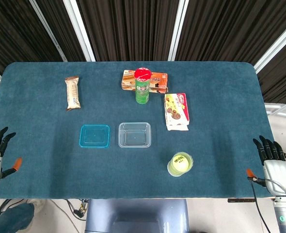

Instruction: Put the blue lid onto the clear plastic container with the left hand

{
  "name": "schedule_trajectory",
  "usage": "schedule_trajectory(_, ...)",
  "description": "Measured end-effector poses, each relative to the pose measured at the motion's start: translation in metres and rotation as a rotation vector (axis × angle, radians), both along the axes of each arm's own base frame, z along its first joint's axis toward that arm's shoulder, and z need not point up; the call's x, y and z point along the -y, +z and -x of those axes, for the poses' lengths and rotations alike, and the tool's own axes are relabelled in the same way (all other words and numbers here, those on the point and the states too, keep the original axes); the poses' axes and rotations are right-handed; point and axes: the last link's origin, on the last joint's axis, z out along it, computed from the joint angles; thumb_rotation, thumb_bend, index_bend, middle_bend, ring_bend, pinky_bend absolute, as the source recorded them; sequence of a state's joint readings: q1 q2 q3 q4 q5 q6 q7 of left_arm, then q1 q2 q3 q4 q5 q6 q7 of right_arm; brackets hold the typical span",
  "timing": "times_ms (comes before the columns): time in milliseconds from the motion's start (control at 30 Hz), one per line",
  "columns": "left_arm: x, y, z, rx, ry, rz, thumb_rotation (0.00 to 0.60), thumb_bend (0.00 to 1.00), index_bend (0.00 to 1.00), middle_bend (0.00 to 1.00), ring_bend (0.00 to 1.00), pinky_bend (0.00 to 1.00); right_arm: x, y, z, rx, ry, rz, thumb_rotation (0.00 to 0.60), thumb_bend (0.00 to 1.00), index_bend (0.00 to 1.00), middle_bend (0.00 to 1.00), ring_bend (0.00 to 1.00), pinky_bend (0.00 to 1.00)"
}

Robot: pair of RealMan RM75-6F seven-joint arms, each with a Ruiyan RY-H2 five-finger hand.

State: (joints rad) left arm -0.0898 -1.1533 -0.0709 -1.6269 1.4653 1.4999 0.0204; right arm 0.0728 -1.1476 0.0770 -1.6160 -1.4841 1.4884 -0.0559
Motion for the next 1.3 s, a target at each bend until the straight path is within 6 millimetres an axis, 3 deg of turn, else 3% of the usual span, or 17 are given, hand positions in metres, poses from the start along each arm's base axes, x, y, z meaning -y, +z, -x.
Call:
schedule_trajectory(700, 0.001, 0.001, 0.003, -0.008, 0.032, 0.003, 0.600, 0.31, 0.15, 0.01, 0.00, 0.01, -0.001, 0.001, 0.000, -0.006, 0.007, 0.002, 0.600, 0.29, 0.09, 0.00, 0.00, 0.00)
schedule_trajectory(867, 0.000, 0.001, 0.002, -0.005, 0.029, 0.008, 0.600, 0.22, 0.11, 0.01, 0.00, 0.01, -0.001, 0.001, -0.001, -0.003, 0.007, 0.003, 0.600, 0.29, 0.09, 0.00, 0.00, 0.00)
schedule_trajectory(967, -0.002, 0.001, 0.001, 0.003, 0.019, 0.011, 0.600, 0.22, 0.08, 0.01, 0.00, 0.01, -0.001, 0.000, -0.001, -0.002, 0.005, 0.002, 0.600, 0.29, 0.09, 0.00, 0.00, 0.00)
schedule_trajectory(1100, -0.008, -0.001, 0.002, 0.002, 0.017, 0.011, 0.600, 0.19, 0.08, 0.01, 0.00, 0.01, -0.002, 0.000, -0.001, 0.001, 0.002, -0.001, 0.600, 0.29, 0.09, 0.00, 0.00, 0.00)
schedule_trajectory(1300, -0.039, -0.006, -0.001, -0.047, 0.030, 0.052, 0.600, 0.13, 0.04, 0.00, 0.00, 0.01, -0.001, -0.001, 0.001, 0.015, -0.008, -0.011, 0.600, 0.29, 0.09, 0.00, 0.00, 0.00)
